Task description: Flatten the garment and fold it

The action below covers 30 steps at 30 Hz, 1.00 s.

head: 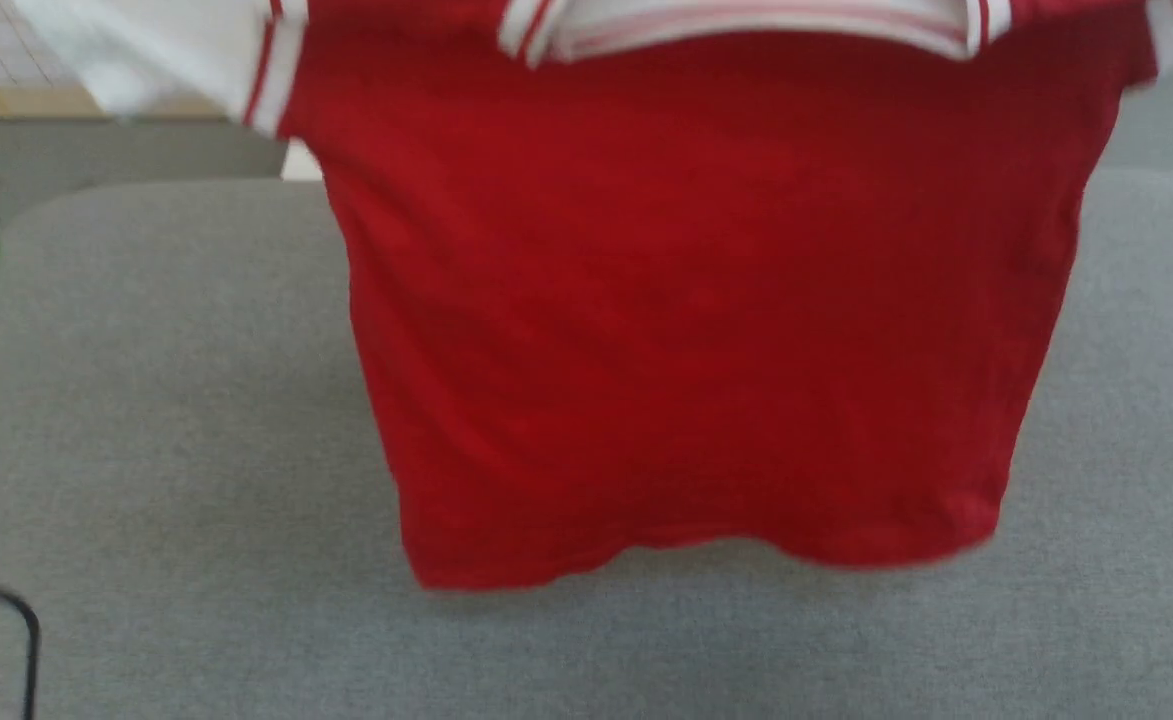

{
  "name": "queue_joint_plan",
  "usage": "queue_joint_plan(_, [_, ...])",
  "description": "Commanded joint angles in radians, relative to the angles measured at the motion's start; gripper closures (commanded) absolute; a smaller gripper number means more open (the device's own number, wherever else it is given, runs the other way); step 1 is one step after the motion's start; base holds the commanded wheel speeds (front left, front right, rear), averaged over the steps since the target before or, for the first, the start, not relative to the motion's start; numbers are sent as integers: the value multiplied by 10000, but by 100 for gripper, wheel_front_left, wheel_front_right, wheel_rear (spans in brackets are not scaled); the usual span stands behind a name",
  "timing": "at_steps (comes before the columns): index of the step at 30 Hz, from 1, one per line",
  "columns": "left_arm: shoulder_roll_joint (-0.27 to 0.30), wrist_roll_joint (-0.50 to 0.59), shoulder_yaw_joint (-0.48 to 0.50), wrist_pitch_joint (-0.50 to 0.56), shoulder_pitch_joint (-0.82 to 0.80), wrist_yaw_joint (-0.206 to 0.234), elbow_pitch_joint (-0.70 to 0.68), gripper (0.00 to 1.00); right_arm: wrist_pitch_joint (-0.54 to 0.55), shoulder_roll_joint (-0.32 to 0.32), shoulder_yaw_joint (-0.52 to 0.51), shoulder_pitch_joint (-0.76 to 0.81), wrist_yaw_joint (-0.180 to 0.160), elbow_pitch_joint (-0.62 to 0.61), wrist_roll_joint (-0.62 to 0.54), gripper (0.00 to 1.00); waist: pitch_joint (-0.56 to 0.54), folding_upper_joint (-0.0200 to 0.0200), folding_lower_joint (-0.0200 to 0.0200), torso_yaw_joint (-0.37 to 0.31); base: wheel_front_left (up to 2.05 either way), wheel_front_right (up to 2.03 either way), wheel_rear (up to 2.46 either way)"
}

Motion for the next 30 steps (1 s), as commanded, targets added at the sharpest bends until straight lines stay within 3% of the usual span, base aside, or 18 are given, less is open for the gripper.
queue_joint_plan(1, [110, -10, -158, 60, -764, -121, 424, 100, -265, -42, 170, -615, -17, 344, -190, 100, 1252, 0, 0, -330, 0, 0, 0])
queue_joint_plan(9, [-89, 579, -1111, -341, -4974, -547, 3781, 100, -1708, 489, 331, -3974, -17, 3298, -1147, 100, 3203, 0, 0, -455, 0, 0, 0])
queue_joint_plan(18, [-885, 1281, -1391, -2559, -8622, -513, 7060, 100, -3699, 1045, 138, -6842, -17, 5790, -2418, 100, 4434, 0, 0, -333, 0, 0, 0])
queue_joint_plan(24, [-1192, 1495, -1817, -3568, -9077, -763, 8499, 100, -4568, 1455, 273, -7035, -17, 6891, -2568, 100, 4647, 0, 0, -204, 0, 0, 0])
queue_joint_plan(30, [-1492, 1426, -2445, -4128, -7581, -1015, 9490, 100, -4992, 1624, 738, -5638, -17, 7725, -2222, 100, 4182, 0, 0, 14, 0, 0, 0])
